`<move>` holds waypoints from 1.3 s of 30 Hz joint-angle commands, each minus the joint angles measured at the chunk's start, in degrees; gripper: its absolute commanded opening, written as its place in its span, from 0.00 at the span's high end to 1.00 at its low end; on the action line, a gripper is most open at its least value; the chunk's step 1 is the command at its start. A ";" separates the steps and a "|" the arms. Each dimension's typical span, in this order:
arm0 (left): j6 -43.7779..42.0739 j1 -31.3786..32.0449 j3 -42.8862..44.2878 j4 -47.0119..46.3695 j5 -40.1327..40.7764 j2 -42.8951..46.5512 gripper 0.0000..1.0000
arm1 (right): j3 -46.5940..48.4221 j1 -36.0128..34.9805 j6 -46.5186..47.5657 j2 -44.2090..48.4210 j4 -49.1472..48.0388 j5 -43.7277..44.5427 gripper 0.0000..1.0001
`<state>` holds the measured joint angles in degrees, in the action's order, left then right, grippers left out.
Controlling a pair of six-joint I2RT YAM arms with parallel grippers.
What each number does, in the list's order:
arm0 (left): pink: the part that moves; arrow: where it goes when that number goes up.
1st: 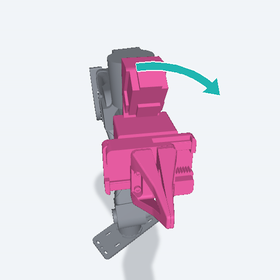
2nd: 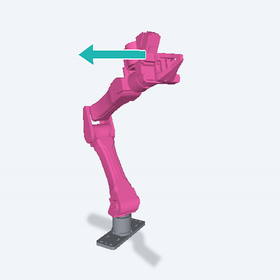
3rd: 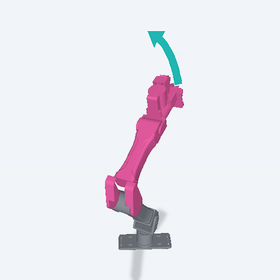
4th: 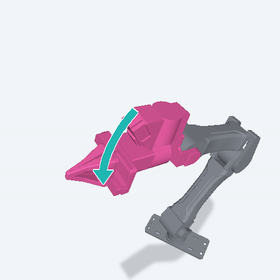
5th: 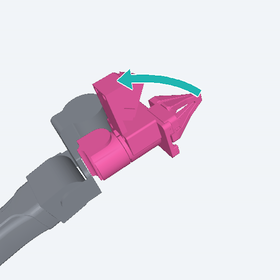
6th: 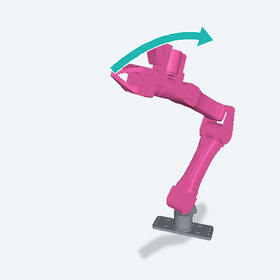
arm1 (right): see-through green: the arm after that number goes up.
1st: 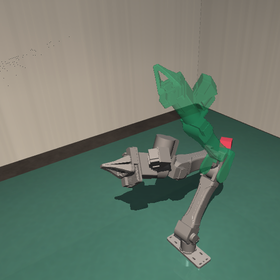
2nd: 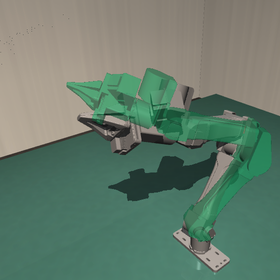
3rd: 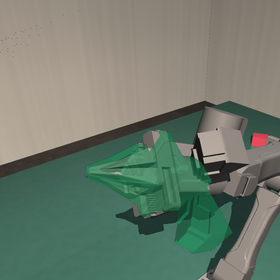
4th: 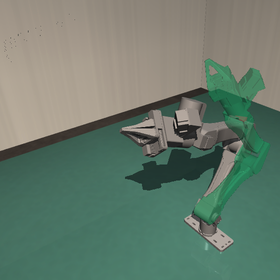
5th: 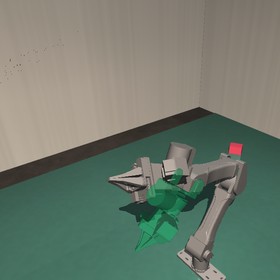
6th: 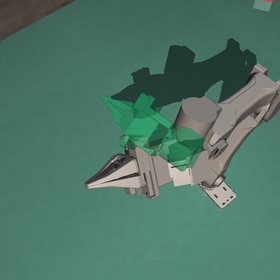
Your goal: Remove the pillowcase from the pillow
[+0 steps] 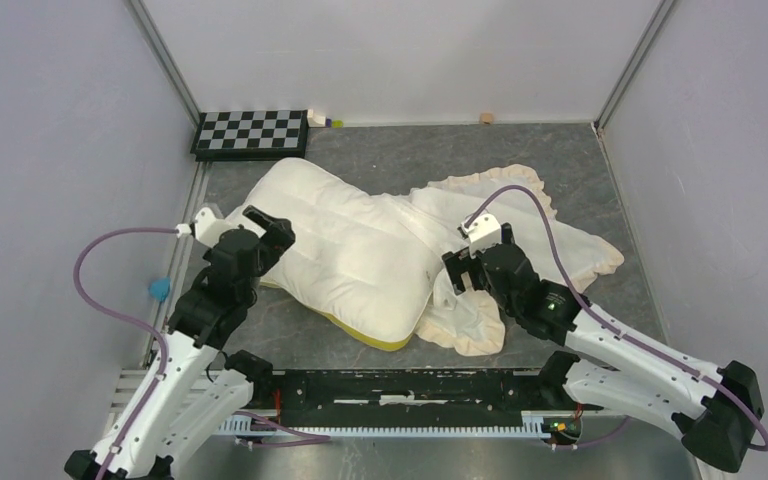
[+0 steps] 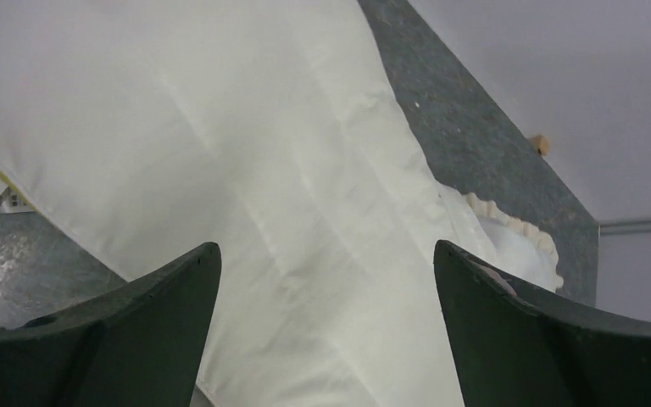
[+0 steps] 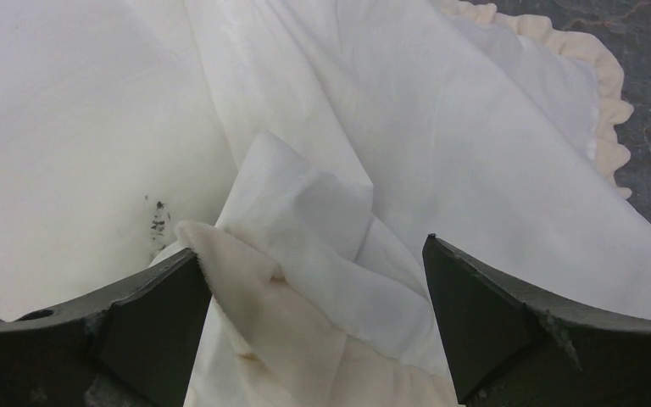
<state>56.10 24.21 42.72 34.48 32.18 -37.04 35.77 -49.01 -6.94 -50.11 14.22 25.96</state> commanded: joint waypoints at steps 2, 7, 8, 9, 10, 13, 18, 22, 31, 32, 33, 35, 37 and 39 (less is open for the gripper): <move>-18.98 0.74 5.31 -4.56 -17.94 -4.01 0.03 | 2.81 0.03 1.11 2.80 -5.69 0.73 0.02; -23.75 20.34 11.42 -0.16 -4.95 -16.62 0.02 | 3.87 0.06 1.45 2.62 -5.40 1.55 0.02; -24.91 24.09 12.64 0.34 -2.29 -19.24 0.00 | 3.91 0.06 1.32 2.41 -5.22 1.84 0.02; -26.46 27.06 13.69 0.33 -2.72 -21.16 0.00 | 3.87 0.06 1.08 2.31 -5.02 2.15 0.02; -27.93 29.05 14.93 0.23 -5.17 -23.20 0.00 | 3.66 0.06 0.77 2.28 -4.84 2.60 0.02; -30.46 33.05 17.14 -1.47 -11.76 -27.69 0.00 | 1.65 0.06 -0.62 3.53 -5.75 3.20 0.02; -34.04 37.44 20.64 -0.89 -12.45 -36.31 0.00 | -3.04 0.56 -2.65 6.56 -8.09 2.76 0.02; -34.73 39.37 22.64 -1.00 -13.09 -42.93 0.00 | -4.49 3.12 -2.51 6.64 -9.50 -0.61 0.02; -31.67 39.27 21.42 -1.34 -11.42 -50.77 0.00 | -5.27 14.68 -3.31 -0.13 -12.96 -24.33 0.02; -31.18 38.97 20.68 -1.27 -11.55 -51.00 0.00 | -5.23 14.82 -3.21 -1.69 -12.99 -25.33 0.02; -30.45 38.67 20.04 -1.13 -11.52 -51.09 0.00 | -5.03 14.91 -3.27 -3.00 -12.93 -25.60 0.02; -29.28 37.81 18.24 -1.08 -11.43 -50.82 0.00 | -4.68 15.00 -3.35 -5.74 -12.51 -23.94 0.02; -28.50 36.51 16.06 -1.08 -11.62 -50.26 0.06 | -4.27 15.01 -3.52 -7.89 -12.34 -20.78 0.02; -27.79 34.98 14.09 -1.17 -11.57 -49.25 0.21 | -3.66 15.15 -3.94 -9.90 -12.12 -17.68 0.02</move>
<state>25.06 62.00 60.66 32.29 19.68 -87.83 30.48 -34.33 -10.17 -57.41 3.53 5.02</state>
